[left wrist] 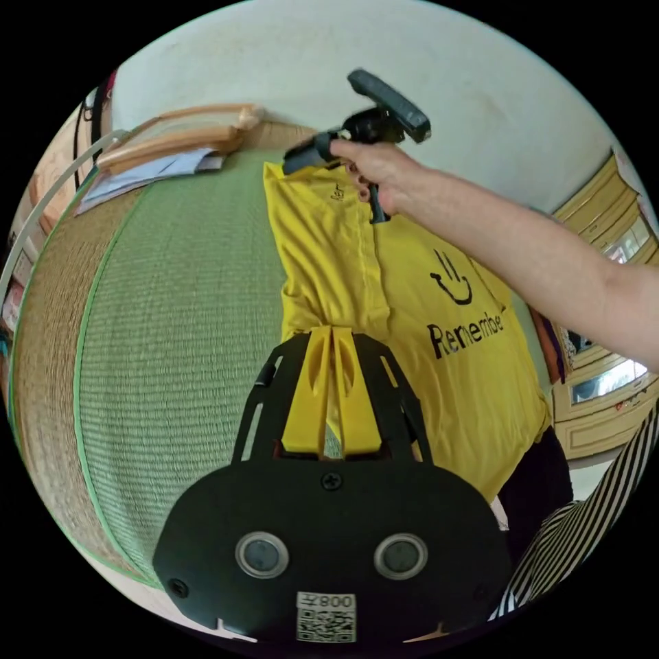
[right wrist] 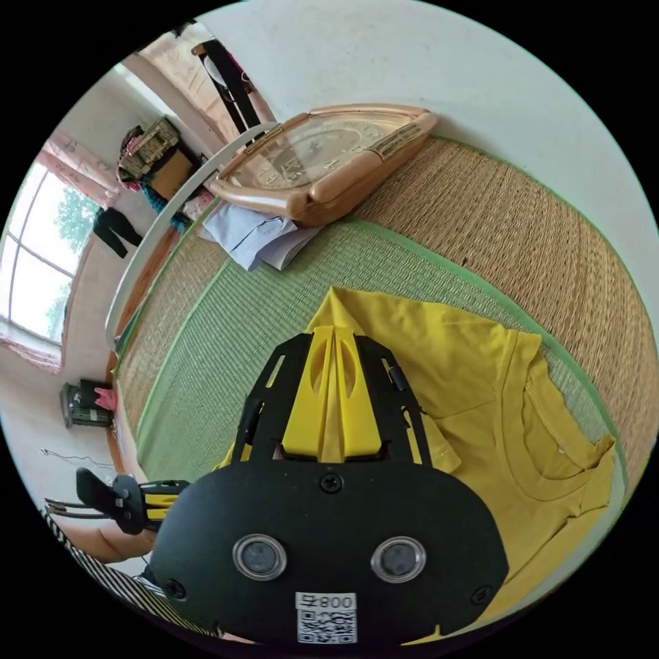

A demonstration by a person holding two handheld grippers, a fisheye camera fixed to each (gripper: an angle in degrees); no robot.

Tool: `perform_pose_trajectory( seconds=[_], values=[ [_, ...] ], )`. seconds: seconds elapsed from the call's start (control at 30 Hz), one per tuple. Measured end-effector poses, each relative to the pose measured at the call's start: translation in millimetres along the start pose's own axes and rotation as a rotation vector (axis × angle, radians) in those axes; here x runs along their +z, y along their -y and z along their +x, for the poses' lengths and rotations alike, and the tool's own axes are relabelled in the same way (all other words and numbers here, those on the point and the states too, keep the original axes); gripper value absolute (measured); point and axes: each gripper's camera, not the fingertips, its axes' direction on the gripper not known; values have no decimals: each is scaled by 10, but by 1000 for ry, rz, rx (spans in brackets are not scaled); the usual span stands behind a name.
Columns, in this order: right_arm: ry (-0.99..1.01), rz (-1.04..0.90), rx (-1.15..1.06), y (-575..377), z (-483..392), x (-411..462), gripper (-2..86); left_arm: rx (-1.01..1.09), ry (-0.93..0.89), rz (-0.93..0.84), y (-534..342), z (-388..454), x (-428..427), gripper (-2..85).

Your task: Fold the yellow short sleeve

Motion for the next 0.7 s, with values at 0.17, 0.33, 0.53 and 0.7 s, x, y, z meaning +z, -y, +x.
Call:
perform_pose_trajectory(
  seconds=[0.17,0.33,0.53,0.7],
  values=[
    [71,87,-62,-592,-51,-416,1,-10,-14,60,62,79,-282,2],
    [-18,104,11,-1725,333,-902,1,9,-60,25,191,163,-383,2],
    [-188,127,314,-2570,1527,-1582,2,100,-35,87,660,292,-600,2],
    [-258,134,399,-2652,2079,-1732,6,157,45,69,1298,347,-482,4]
  ],
)
